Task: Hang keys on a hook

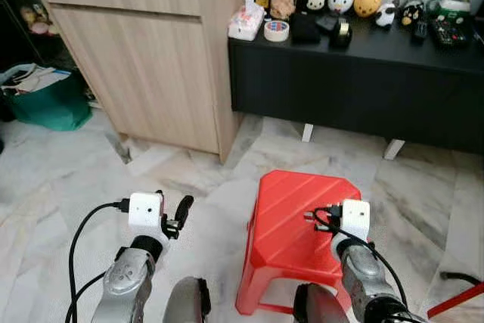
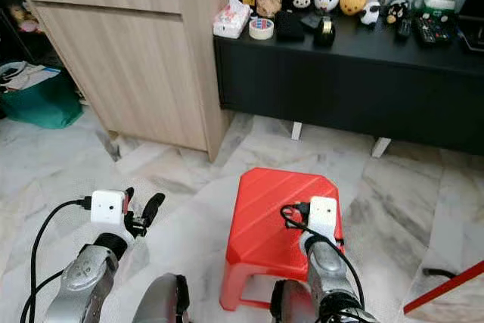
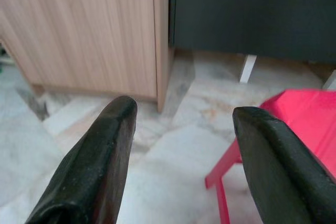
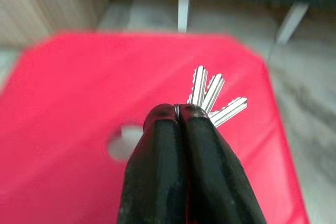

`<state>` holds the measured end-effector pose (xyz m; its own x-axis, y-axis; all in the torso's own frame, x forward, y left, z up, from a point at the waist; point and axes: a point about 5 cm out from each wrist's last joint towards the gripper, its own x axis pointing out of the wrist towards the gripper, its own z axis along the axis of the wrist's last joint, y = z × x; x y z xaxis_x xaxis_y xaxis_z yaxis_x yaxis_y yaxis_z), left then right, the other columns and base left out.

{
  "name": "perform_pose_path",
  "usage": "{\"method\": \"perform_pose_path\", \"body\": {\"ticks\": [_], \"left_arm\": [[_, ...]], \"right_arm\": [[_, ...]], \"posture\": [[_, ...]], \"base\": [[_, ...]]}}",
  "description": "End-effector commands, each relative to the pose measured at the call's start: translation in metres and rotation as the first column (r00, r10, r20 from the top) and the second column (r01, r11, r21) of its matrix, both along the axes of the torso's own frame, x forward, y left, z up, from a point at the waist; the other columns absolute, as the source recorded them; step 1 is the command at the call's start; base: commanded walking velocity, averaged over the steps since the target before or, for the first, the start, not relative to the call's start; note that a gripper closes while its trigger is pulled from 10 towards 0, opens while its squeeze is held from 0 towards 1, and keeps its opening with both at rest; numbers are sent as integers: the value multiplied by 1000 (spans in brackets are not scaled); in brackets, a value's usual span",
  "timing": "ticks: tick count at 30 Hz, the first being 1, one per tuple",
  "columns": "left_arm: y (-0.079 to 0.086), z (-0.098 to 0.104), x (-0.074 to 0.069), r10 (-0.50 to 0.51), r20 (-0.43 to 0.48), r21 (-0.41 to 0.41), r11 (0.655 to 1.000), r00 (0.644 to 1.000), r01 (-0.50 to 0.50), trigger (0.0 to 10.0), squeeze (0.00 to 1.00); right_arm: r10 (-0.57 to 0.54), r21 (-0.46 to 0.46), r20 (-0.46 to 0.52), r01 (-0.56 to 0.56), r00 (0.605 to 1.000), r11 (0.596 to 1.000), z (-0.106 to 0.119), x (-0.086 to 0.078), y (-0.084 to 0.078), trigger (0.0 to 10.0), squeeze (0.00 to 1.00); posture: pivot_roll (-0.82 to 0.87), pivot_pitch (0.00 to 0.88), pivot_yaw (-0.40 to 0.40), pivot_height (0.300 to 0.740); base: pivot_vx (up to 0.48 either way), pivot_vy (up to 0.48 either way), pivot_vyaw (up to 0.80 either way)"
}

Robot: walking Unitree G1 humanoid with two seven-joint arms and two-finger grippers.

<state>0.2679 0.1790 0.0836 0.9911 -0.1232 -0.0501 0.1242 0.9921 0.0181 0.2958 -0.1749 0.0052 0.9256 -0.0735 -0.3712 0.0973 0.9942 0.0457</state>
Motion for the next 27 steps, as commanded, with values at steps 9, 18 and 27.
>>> {"method": "perform_pose_path", "body": {"ticks": [9,18,27], "left_arm": [[-2,-13,12,-29,-2,109,994,1000,29,10000,0],[-2,-15,18,-28,8,136,990,1000,27,10000,0],[-6,-18,19,-67,24,185,981,997,62,10000,0]], "right_arm": [[-49,135,152,29,987,990,10,-6,1,0,0],[-90,147,34,84,995,986,-4,-13,-4,10000,0],[-134,243,-269,202,954,949,-33,-27,0,10000,0]], "posture": [[88,0,-28,605],[78,0,-44,605],[81,0,-41,605]], "base": [[0,0,0],[0,0,0],[0,0,0]]}}
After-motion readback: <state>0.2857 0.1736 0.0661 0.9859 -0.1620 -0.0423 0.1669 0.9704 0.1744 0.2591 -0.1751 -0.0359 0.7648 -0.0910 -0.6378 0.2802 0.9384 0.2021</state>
